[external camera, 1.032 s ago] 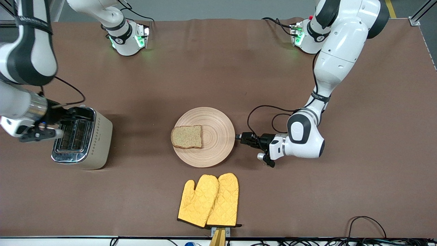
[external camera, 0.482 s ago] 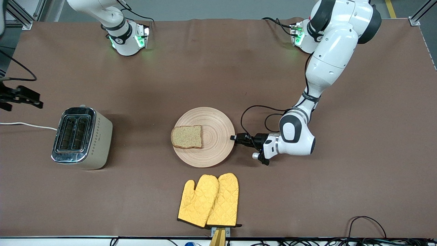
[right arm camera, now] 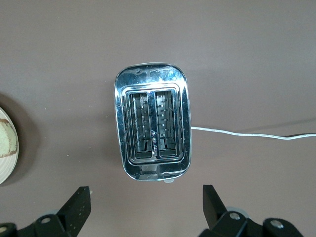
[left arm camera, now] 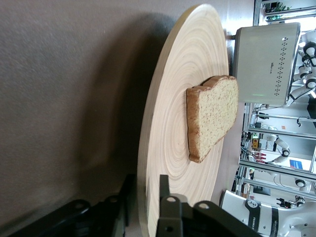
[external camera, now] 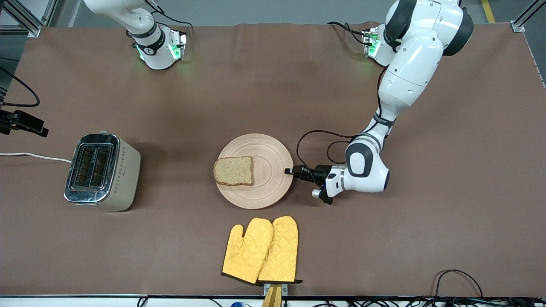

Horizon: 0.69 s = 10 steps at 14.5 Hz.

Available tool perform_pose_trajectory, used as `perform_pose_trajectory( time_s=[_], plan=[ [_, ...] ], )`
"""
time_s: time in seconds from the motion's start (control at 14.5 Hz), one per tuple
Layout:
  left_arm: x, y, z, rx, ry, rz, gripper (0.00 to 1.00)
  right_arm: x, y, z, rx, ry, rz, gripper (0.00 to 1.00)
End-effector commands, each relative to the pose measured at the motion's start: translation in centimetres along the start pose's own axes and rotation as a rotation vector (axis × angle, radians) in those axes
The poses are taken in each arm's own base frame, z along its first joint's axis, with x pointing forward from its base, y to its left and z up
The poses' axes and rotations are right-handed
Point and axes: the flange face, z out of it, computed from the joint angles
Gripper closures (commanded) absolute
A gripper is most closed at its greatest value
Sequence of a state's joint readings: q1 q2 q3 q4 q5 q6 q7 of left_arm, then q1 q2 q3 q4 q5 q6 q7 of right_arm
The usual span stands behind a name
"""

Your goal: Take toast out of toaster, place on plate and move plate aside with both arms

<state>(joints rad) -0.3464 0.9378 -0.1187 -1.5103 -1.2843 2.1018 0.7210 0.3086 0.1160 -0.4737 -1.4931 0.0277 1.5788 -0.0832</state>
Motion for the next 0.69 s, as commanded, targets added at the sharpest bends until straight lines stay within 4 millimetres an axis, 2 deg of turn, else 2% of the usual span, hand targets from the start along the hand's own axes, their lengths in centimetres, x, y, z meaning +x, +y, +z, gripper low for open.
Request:
perform_pose_trajectory(
  time_s=[0.0,0.07,0.28,0.48,0.62],
  plan=[
    [0.1,-0.3,0.5,0.000,0.028,0.004,0.83,-0.5,-0.1,-1.0,0.006,0.005,0.016,0.00],
    [0.1,-0.3,0.5,0.006,0.034,0.005,0.86,-0.9,-0.1,-1.7,0.009,0.012,0.010,0.00],
    [0.2,0.1,0.6,0.007,0.035,0.010,0.99,-1.0,-0.8,-2.0,0.010,0.017,-0.025,0.00],
    [0.9,1.0,-0.6,0.011,0.048,0.022,1.00,-0.9,-2.2,-2.1,0.009,0.022,-0.048,0.00],
    [2.3,2.7,-2.2,0.005,0.077,0.044,1.00,-0.8,-3.1,-2.1,0.001,0.027,-0.060,0.00]
  ],
)
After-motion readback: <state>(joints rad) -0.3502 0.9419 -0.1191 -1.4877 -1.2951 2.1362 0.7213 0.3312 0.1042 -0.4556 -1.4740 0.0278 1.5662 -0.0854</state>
